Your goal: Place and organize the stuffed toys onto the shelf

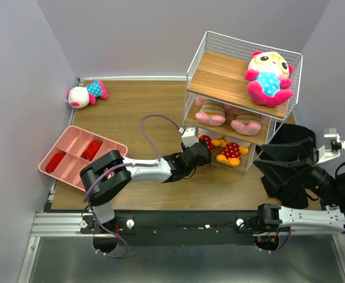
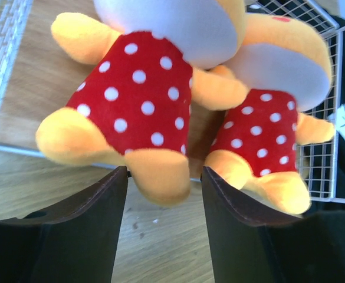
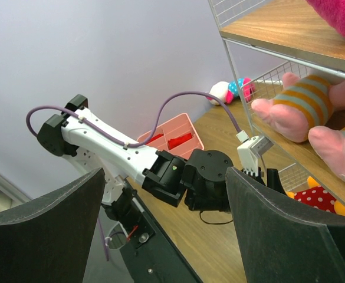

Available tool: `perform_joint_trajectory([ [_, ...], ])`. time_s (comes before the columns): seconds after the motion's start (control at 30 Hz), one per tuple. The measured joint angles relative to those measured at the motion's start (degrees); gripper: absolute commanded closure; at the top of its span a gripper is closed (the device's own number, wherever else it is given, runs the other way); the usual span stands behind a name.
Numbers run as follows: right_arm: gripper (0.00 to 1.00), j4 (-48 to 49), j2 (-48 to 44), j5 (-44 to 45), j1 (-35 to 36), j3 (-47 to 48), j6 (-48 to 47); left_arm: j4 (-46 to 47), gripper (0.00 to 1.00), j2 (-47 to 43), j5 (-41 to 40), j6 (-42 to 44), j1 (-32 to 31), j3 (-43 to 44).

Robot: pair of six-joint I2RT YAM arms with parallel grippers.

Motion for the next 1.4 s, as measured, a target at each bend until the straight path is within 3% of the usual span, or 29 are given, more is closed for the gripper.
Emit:
perform_joint_trajectory([
  [0.27,0.1,-0.37,0.13,0.24,0.0,0.02,0.37,-4.04,0.16,-4.33,-4.26,-1.01,-3.17,-1.92],
  [0.33,0.1,-0.48,0.39,0.52,0.0,0.07,0.37,-4.24,0.01,-5.79,-4.83,-1.2,-3.87,-3.08],
  [0.57,0.1,-1.49,2.99,0.66,-0.02,1.73,0.39,-11.15,0.01,-15.1,-6.19,-1.4,-5.44,-6.64],
  [0.87,0.1,-1.38,3.67,0.17,0.0,1.99,0.59,-26.36,0.01,-39.08,-11.43,-2.23,-3.5,-11.58],
  [1.17,0.1,-1.46,5.49,-1.11,-0.02,1.88,0.9,-36.96,0.01,-42.4,-12.98,6.78,11.43,-9.01],
  [1.4,0.1,-0.96,5.2,-1.66,0.0,-1.64,0.79,-37.24,0.11,-37.55,-6.71,11.43,31.34,-3.26],
])
